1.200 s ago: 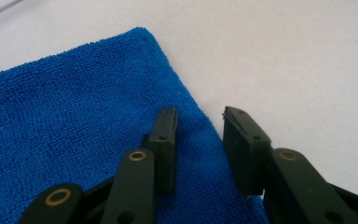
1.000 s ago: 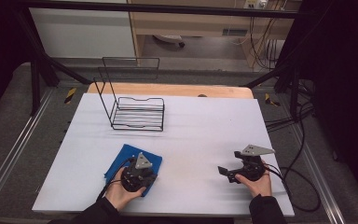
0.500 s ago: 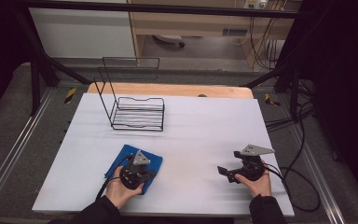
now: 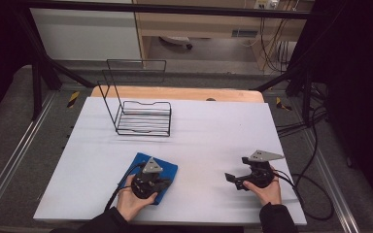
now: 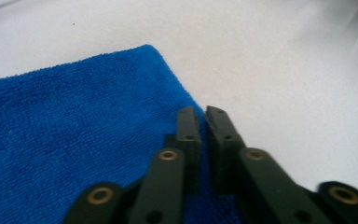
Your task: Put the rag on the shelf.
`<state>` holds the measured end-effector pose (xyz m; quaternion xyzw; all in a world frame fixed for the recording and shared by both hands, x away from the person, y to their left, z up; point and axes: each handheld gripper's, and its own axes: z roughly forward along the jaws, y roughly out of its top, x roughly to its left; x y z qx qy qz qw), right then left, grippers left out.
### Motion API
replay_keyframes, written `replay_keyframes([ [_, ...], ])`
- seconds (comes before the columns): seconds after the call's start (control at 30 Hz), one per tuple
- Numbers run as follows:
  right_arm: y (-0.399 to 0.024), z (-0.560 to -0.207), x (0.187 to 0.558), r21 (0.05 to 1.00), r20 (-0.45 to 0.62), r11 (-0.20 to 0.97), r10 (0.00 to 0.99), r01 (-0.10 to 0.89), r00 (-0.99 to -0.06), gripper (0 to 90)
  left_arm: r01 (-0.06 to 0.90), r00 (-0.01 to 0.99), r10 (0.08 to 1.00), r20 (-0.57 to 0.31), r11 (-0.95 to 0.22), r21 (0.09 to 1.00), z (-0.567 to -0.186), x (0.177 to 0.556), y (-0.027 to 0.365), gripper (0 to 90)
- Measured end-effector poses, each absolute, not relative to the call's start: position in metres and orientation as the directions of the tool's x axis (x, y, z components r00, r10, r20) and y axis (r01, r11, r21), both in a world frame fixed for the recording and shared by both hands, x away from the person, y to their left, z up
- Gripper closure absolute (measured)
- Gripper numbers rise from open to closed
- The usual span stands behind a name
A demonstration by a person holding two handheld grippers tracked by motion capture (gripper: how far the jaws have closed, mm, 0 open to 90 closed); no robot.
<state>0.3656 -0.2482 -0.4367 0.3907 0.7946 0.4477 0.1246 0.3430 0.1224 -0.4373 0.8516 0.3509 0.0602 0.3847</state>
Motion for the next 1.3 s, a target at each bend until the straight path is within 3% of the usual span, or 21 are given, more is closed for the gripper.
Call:
replay_keyframes([
  [0.27,-0.244,-0.434,0.364,0.815,0.144,0.295,0.731,0.499,-0.667,2.4,0.511,0.747,0.650,-0.142,-0.423,0.748,-0.412,0.344,0.150,45.8],
  [0.5,-0.232,-0.430,0.364,0.814,0.142,0.285,0.747,0.506,-0.649,3.5,0.554,0.680,0.721,-0.136,-0.383,0.739,-0.406,0.356,0.208,32.6],
  [0.73,-0.201,-0.423,0.365,0.816,0.132,0.283,0.758,0.505,-0.639,6.7,0.603,0.647,0.750,-0.139,-0.392,0.695,-0.418,0.354,0.244,35.9],
  [0.97,-0.148,-0.417,0.369,0.806,0.098,0.320,0.757,0.498,-0.646,9.8,0.628,0.647,0.750,-0.138,-0.421,0.654,-0.429,0.349,0.251,48.3],
  [1.17,-0.100,-0.420,0.377,0.785,0.111,0.349,0.733,0.511,-0.671,17.9,0.636,0.645,0.752,-0.136,-0.429,0.641,-0.434,0.348,0.250,59.6],
  [1.3,-0.079,-0.426,0.384,0.773,0.132,0.349,0.729,0.530,-0.671,28.5,0.654,0.642,0.751,-0.155,-0.431,0.622,-0.439,0.350,0.250,65.4],
])
